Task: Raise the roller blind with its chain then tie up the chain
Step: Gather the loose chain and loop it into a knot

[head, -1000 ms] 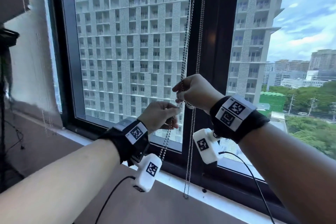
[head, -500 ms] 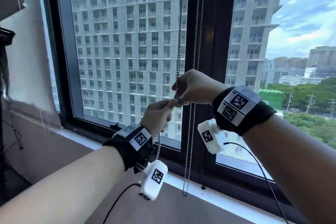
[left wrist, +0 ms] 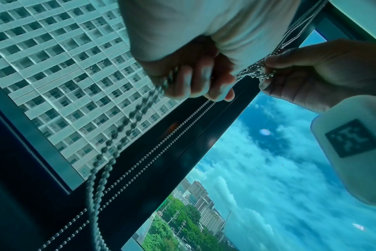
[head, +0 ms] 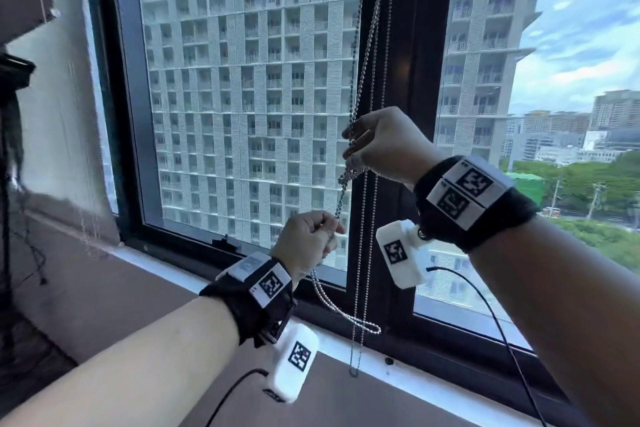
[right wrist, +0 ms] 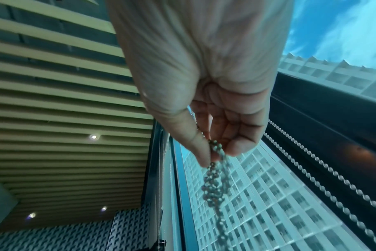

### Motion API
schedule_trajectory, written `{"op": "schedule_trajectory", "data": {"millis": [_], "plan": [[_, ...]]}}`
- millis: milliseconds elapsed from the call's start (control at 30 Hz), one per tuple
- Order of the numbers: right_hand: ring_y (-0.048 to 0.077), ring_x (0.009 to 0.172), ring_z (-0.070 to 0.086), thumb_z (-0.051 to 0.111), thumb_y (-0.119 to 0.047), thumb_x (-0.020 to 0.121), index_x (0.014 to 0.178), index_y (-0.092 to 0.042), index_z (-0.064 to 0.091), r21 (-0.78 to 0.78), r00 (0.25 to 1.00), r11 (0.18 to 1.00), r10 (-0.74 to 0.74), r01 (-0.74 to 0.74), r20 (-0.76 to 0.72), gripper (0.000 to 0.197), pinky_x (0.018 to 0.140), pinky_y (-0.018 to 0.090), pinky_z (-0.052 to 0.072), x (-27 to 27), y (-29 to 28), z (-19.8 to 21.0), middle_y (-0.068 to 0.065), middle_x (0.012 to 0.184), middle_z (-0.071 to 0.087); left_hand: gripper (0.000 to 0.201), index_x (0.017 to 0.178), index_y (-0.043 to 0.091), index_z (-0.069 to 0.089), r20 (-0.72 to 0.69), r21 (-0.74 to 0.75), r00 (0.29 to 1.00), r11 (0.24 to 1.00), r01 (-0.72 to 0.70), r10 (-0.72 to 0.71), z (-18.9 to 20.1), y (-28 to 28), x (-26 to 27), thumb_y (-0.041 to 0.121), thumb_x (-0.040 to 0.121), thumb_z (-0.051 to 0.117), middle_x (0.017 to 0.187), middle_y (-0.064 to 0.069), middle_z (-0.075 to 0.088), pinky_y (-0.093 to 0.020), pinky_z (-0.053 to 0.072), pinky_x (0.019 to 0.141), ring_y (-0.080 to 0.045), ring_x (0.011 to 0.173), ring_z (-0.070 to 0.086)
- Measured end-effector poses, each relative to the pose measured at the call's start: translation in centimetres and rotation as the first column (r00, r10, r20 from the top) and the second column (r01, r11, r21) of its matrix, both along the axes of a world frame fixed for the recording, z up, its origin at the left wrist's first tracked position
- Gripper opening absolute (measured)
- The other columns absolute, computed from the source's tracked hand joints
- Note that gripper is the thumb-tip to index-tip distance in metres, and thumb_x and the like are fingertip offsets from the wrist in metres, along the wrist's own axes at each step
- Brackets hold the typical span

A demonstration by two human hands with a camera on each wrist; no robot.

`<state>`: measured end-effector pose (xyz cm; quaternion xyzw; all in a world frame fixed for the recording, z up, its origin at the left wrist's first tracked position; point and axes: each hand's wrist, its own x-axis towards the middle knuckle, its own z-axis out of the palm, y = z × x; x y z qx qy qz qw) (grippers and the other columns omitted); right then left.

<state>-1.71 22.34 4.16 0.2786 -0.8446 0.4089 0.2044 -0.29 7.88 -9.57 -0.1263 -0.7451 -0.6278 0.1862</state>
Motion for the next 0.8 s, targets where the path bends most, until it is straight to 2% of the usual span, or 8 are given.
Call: {"op": "schedule_trajectory", "data": {"millis": [67, 133, 233, 300, 367, 467, 700, 800], "plan": [[0.016, 0.080, 0.074, 0.082, 0.000, 0.073, 0.107, -0.007, 0.071, -0.033, 0.999, 0.999, 0.026, -0.025, 0.033, 0.036, 0.081, 0.036, 0.061, -0.2, -0.1, -0.2, 0.006, 0.086, 0.076, 0.022, 0.084, -0.004, 0.063, 0.026, 0.015, 0.999, 0.999, 0.042, -0.042, 0.0, 0.1, 0.1, 0.009, 0.095, 0.050, 0.059, -0.007, 0.059, -0.022, 0.042, 0.045, -0.012, 0.046, 0.050], [0.017, 0.082, 0.074, 0.083, -0.002, 0.072, 0.101, -0.009, 0.072, -0.036, 0.998, 0.999, 0.041, -0.039, 0.054, 0.031, 0.083, 0.037, 0.060, -0.2, -0.2, -0.5, 0.006, 0.086, 0.076, 0.021, 0.091, -0.008, 0.065, 0.047, 0.069, 0.995, 0.994, 0.085, -0.089, 0.5, 0.4, 0.3, 0.009, 0.094, 0.052, 0.071, -0.015, 0.066, -0.031, 0.054, 0.061, -0.021, 0.061, 0.062], [0.016, 0.083, 0.074, 0.083, -0.002, 0.072, 0.098, -0.009, 0.073, -0.036, 0.997, 0.998, 0.052, -0.050, 0.060, 0.029, 0.083, 0.035, 0.060, -0.3, -0.2, -0.9, 0.006, 0.087, 0.076, 0.025, 0.099, -0.005, 0.064, 0.026, 0.221, 0.988, 0.965, 0.144, -0.153, 2.1, 1.0, 0.8, 0.017, 0.094, 0.054, 0.079, -0.018, 0.070, -0.043, 0.057, 0.078, -0.029, 0.073, 0.067], [0.016, 0.082, 0.074, 0.083, -0.001, 0.073, 0.097, -0.008, 0.073, -0.045, 0.997, 0.997, 0.059, -0.056, 0.059, 0.028, 0.082, 0.035, 0.061, -0.3, -0.2, -1.0, 0.007, 0.086, 0.076, 0.024, 0.097, -0.004, 0.063, -0.013, 0.321, 0.988, 0.935, 0.148, -0.152, 3.3, 1.4, 0.7, 0.018, 0.094, 0.053, 0.075, -0.016, 0.069, -0.042, 0.058, 0.074, -0.027, 0.067, 0.066], [0.018, 0.080, 0.075, 0.082, 0.001, 0.072, 0.097, -0.008, 0.073, -0.051, 0.997, 0.997, 0.058, -0.055, 0.056, 0.028, 0.080, 0.037, 0.062, -0.3, -0.4, -1.0, 0.008, 0.085, 0.076, 0.021, 0.093, -0.003, 0.063, -0.034, 0.406, 0.992, 0.906, 0.122, -0.118, 4.3, 1.7, 0.5, 0.016, 0.094, 0.053, 0.068, -0.011, 0.066, -0.036, 0.056, 0.060, -0.020, 0.056, 0.060], [0.019, 0.078, 0.076, 0.084, 0.002, 0.070, 0.098, -0.006, 0.073, -0.088, 0.996, 0.994, 0.063, -0.058, 0.059, 0.031, 0.080, 0.040, 0.062, -0.5, -0.4, -1.0, 0.010, 0.082, 0.077, 0.019, 0.091, 0.003, 0.065, -0.052, 0.362, 0.998, 0.930, 0.058, -0.042, 4.2, 1.7, -0.2, 0.020, 0.093, 0.056, 0.056, 0.003, 0.052, -0.024, 0.033, 0.043, -0.010, 0.045, 0.038], [0.020, 0.087, 0.074, 0.085, -0.011, 0.072, 0.096, -0.006, 0.076, -0.151, 0.997, 0.986, 0.072, -0.068, 0.021, 0.026, 0.085, 0.038, 0.060, -0.8, -0.8, -1.5, 0.007, 0.089, 0.077, 0.026, 0.099, 0.010, 0.070, -0.088, 0.241, 0.995, 0.970, -0.034, 0.057, 2.7, 1.5, -0.1, 0.031, 0.092, 0.057, 0.045, 0.011, 0.037, -0.025, 0.016, 0.040, -0.009, 0.039, 0.022], [0.017, 0.076, 0.071, 0.083, -0.014, 0.076, 0.090, -0.006, 0.077, -0.168, 0.997, 0.983, 0.074, -0.069, 0.023, 0.017, 0.077, 0.036, 0.061, -0.7, -0.8, -1.4, 0.008, 0.084, 0.077, 0.028, 0.101, 0.009, 0.069, -0.071, 0.237, 0.997, 0.971, -0.006, 0.023, 2.0, 1.7, 0.2, 0.032, 0.093, 0.055, 0.048, 0.004, 0.032, -0.021, 0.015, 0.037, -0.010, 0.038, 0.019]]}}
